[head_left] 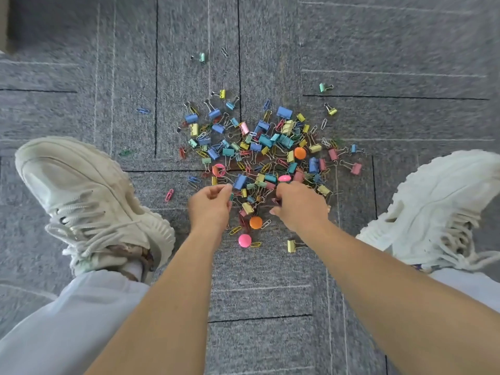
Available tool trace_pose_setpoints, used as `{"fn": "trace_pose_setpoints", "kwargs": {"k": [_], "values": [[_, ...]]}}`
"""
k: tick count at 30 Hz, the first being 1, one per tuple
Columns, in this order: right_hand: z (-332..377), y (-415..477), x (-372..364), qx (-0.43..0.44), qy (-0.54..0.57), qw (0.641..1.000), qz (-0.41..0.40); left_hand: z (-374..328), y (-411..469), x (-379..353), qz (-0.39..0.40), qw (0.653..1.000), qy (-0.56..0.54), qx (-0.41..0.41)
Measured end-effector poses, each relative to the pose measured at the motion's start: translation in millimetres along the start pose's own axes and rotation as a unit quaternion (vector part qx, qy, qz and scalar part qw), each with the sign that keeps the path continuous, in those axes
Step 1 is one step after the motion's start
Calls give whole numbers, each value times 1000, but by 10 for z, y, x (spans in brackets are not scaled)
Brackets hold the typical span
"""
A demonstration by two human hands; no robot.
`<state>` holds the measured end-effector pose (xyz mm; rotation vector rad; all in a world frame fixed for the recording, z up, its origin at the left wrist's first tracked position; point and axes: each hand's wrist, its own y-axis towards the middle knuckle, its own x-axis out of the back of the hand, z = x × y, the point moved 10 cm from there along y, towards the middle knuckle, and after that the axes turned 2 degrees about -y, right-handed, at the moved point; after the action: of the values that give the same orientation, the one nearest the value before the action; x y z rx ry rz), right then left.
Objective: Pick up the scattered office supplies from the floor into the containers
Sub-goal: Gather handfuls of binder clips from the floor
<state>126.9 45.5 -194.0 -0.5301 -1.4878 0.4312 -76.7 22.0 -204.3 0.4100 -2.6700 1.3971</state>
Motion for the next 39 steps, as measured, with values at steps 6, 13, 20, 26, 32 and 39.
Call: {"fn": "trace_pose_setpoints", "kwargs": {"k": [6, 13, 20, 26, 32, 39], "values": [[-42, 211, 168, 49, 145, 986, 66, -89, 23, -111, -3, 999, 32, 0], [-283, 629, 770, -39, 364, 897, 247, -40, 62, -333, 55, 991, 51, 109], [-114, 646, 1060, 0, 533, 765, 362, 235, 31, -204, 50, 959, 253, 118], [-205, 539, 491, 58, 397, 850, 341, 135, 60, -259, -27, 939, 340, 52], [-304, 491, 367, 141, 218, 931, 256, 47, 59, -440, -56, 940, 336, 25], [-123, 607, 387, 306, -175, 934, 53, 110, -102, -475, -50, 934, 351, 32]]}}
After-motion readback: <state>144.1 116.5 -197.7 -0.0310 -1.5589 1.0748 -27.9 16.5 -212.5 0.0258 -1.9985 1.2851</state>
